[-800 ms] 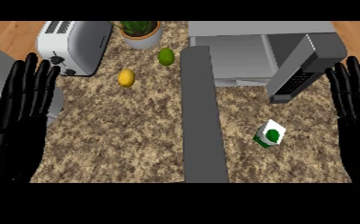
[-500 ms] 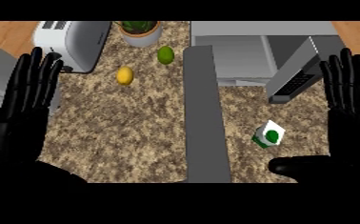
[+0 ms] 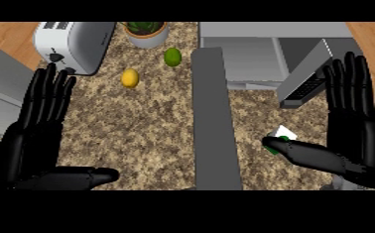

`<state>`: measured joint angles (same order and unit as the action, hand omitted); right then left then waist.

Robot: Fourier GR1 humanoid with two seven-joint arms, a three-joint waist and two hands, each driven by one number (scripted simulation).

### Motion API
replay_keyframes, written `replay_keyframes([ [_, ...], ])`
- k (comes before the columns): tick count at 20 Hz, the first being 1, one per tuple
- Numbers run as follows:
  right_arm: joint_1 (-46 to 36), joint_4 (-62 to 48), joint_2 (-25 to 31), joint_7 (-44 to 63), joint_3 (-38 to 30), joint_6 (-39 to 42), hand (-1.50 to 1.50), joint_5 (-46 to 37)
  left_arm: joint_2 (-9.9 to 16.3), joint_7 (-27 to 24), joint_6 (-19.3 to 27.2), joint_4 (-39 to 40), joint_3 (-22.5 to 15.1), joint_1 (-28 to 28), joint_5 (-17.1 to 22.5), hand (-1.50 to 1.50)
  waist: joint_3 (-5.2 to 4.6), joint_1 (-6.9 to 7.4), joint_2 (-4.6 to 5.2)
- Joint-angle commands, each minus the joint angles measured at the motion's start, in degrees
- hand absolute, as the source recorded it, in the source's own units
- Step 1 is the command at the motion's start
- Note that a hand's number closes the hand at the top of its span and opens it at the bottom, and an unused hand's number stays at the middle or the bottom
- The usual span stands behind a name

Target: Pick up the milk, place it into the microwave and close the microwave

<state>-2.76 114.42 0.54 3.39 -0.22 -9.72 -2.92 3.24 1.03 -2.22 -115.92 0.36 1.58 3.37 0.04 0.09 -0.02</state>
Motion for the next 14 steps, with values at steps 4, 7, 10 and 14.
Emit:
replay_keyframes([
  [4,3.69,-3.25,-0.51,-3.62,0.87,-1.39,-1.50,-0.99,-1.86,-2.27,-0.45,-2.07,-2.44,5.11,-1.34,-1.50,-0.05,-0.01,-0.02],
  [7,1.92,-12.84,-0.52,-9.65,0.49,-2.01,-1.50,-1.34,-0.52,2.07,-0.83,-6.31,-1.26,6.01,0.21,-1.50,-0.03,0.26,0.03],
  [10,5.53,-11.00,-0.50,-9.02,-0.99,0.18,-1.50,0.20,-3.06,0.69,0.06,-10.45,-6.57,11.20,-3.58,-1.50,-0.03,0.08,-0.04],
  [14,7.90,-15.17,-0.30,-13.75,-2.18,1.03,-1.50,1.86,-2.13,-1.93,-1.57,-8.81,-4.48,11.50,-2.41,-1.50,-0.04,-0.01,-0.01],
])
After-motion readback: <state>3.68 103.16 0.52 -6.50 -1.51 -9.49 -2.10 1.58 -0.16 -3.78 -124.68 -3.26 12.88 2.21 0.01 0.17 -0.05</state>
